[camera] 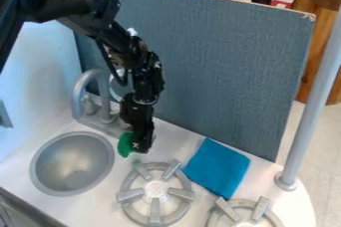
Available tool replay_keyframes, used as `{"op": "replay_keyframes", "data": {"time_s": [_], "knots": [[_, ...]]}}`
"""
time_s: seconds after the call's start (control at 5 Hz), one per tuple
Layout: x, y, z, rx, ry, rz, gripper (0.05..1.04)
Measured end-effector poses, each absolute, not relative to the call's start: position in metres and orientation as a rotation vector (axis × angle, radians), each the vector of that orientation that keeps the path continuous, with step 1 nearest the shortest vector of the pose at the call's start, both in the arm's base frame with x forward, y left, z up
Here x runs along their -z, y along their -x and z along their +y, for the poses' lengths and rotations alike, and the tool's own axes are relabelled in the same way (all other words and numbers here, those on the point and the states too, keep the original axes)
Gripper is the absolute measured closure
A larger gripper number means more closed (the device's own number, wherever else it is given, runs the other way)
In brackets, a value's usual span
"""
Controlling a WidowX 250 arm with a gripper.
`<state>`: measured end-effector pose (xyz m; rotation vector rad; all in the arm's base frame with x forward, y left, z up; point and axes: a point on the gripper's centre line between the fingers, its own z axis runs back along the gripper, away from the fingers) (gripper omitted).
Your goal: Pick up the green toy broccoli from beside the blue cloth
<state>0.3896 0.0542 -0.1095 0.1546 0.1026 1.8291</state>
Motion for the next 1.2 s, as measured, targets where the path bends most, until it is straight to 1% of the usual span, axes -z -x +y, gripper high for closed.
{"op": "replay_keyframes", "data": {"time_s": [0.2,0.4,0.6,1.0,1.2], "knots": [[0.121,-0.386,0.061,-1.851,-0.184,0.127,0.781],[0.122,-0.389,0.061,-1.845,-0.188,0.133,0.780],[0.129,-0.390,0.060,-1.820,-0.193,0.155,0.741],[0.136,-0.388,0.055,-1.774,-0.203,0.197,0.166],[0.136,-0.391,0.054,-1.763,-0.180,0.194,0.076]]}}
